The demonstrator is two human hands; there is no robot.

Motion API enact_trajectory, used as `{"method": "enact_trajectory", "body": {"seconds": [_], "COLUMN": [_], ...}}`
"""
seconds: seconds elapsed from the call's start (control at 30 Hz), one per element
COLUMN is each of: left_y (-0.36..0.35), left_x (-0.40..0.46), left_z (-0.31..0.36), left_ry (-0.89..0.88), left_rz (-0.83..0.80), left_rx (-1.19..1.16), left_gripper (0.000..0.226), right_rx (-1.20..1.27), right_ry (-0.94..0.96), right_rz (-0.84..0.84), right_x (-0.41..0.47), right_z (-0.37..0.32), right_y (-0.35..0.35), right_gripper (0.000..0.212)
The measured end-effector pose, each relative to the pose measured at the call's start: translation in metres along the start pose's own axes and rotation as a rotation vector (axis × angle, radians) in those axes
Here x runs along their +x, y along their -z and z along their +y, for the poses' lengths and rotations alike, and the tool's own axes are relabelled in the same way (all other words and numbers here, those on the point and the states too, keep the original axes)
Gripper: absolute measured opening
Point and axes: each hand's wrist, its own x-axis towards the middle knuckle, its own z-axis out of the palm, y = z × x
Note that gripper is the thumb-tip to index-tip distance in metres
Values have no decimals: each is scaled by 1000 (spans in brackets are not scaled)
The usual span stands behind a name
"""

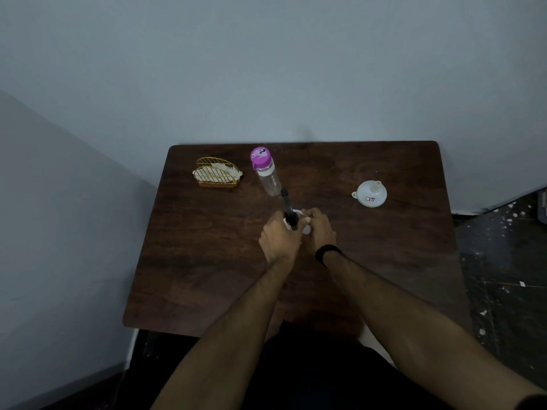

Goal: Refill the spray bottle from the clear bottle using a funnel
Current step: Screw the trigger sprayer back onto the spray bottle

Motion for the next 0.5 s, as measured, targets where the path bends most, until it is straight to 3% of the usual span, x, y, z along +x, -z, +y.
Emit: {"method": "enact_trajectory", "body": {"seconds": [0.03,0.1,0.5], "left_y": [-2,-5,-7], "left_x": [2,4,22], "left_z": [-1,-3,-14], "left_ry": [-18,-54,-234], "left_rz": [17,25,-4], "left_rx": [-11,-7,40], "left_gripper": [36,25,25], "right_rx": [-36,-66,0], "right_ry": [15,24,40], "right_rz": [-11,-33,-13], "right_x": [-1,1,7], "right_z": [0,4,4], "right_y": [1,-1,-3], "right_gripper": [42,36,29]}}
